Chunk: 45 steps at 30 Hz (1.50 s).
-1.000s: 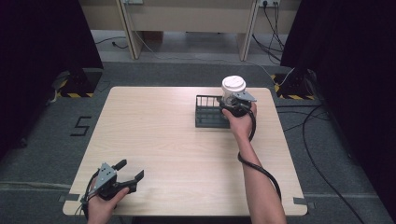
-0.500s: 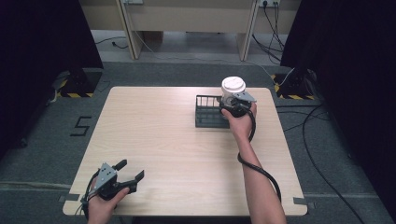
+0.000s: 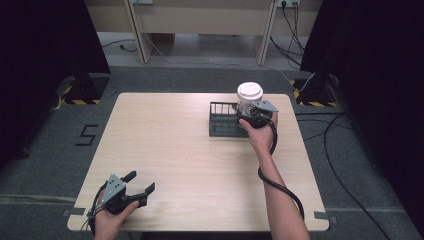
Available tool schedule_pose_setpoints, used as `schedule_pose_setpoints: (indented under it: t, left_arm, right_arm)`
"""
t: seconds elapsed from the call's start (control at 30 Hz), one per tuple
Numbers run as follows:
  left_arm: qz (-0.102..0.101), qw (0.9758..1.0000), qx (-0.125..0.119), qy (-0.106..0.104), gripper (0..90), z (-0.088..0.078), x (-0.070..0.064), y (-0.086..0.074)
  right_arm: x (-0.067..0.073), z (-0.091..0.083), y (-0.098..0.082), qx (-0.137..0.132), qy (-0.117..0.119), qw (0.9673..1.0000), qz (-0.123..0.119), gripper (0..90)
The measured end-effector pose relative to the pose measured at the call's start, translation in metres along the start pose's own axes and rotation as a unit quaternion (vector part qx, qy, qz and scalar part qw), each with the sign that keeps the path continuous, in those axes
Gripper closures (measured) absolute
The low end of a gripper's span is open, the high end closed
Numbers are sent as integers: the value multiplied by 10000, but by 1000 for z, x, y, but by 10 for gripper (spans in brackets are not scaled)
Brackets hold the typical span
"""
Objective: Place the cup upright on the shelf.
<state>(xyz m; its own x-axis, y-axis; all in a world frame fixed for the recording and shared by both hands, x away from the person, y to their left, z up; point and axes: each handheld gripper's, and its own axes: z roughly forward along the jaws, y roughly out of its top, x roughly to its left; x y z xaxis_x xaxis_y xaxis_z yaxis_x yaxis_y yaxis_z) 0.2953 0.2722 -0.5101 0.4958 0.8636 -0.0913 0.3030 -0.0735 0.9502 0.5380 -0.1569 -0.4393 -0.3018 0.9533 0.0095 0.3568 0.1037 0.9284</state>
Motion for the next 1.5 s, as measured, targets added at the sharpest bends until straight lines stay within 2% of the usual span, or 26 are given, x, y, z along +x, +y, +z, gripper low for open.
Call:
schedule_pose_setpoints:
  t: [0.7,1.23,1.43,1.5]
  left_arm:
    - [14,10000,11,-4,146,0,-1,0]
    - [25,10000,21,1,146,-1,-1,0]
    - [28,10000,21,10,146,-1,-1,0]
    - [24,10000,19,9,146,0,-1,0]
  right_arm:
    - [1,-29,-1,42,115,9999,-119,156]
    - [3,-48,-8,35,154,9998,-106,182]
    - [0,-57,-15,77,179,9996,-214,203]
    - [-2,-61,-18,69,178,9997,-178,211]
